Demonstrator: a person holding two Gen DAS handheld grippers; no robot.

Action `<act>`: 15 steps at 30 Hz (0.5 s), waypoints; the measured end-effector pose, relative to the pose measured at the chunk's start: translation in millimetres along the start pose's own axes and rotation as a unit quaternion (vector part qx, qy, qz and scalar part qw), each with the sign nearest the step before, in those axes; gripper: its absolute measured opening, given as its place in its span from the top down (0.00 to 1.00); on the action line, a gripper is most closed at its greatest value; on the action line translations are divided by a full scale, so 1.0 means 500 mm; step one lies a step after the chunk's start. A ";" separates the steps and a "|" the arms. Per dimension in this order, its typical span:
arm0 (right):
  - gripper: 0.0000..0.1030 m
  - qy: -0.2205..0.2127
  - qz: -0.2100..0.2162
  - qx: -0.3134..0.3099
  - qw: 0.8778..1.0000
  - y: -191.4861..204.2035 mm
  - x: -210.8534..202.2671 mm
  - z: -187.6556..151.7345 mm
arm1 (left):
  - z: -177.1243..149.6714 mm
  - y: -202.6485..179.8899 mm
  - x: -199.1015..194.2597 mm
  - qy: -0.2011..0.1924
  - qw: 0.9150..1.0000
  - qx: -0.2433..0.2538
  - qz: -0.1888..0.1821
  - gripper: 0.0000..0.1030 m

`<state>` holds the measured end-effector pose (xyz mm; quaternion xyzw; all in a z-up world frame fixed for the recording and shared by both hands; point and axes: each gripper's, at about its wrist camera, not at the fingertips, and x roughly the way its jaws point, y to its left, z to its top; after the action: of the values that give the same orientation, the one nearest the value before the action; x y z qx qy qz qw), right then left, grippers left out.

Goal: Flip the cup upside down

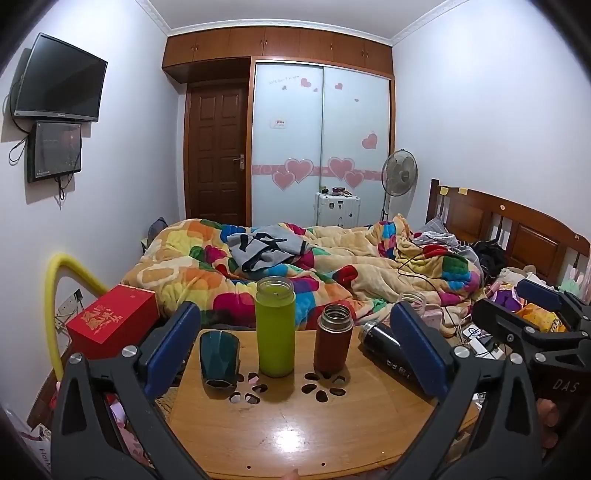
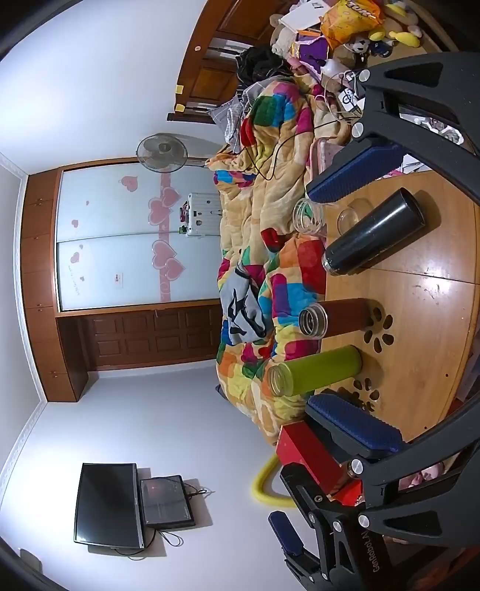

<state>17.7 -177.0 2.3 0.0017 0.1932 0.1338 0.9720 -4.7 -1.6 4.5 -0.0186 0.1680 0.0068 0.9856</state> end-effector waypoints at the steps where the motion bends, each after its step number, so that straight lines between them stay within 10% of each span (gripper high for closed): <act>1: 0.00 0.000 0.000 0.000 1.000 0.000 0.000 0.000 | -0.002 0.006 0.003 0.000 1.000 -0.001 0.000 0.00; 15: 0.00 -0.004 0.000 -0.001 1.000 0.005 -0.002 0.005 | 0.002 0.007 -0.003 -0.002 1.000 0.003 0.002 0.00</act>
<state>17.1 -174.7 5.0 0.0013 0.1888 0.1336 0.9729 -6.0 2.1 6.0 -0.0156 0.1658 0.0080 0.9860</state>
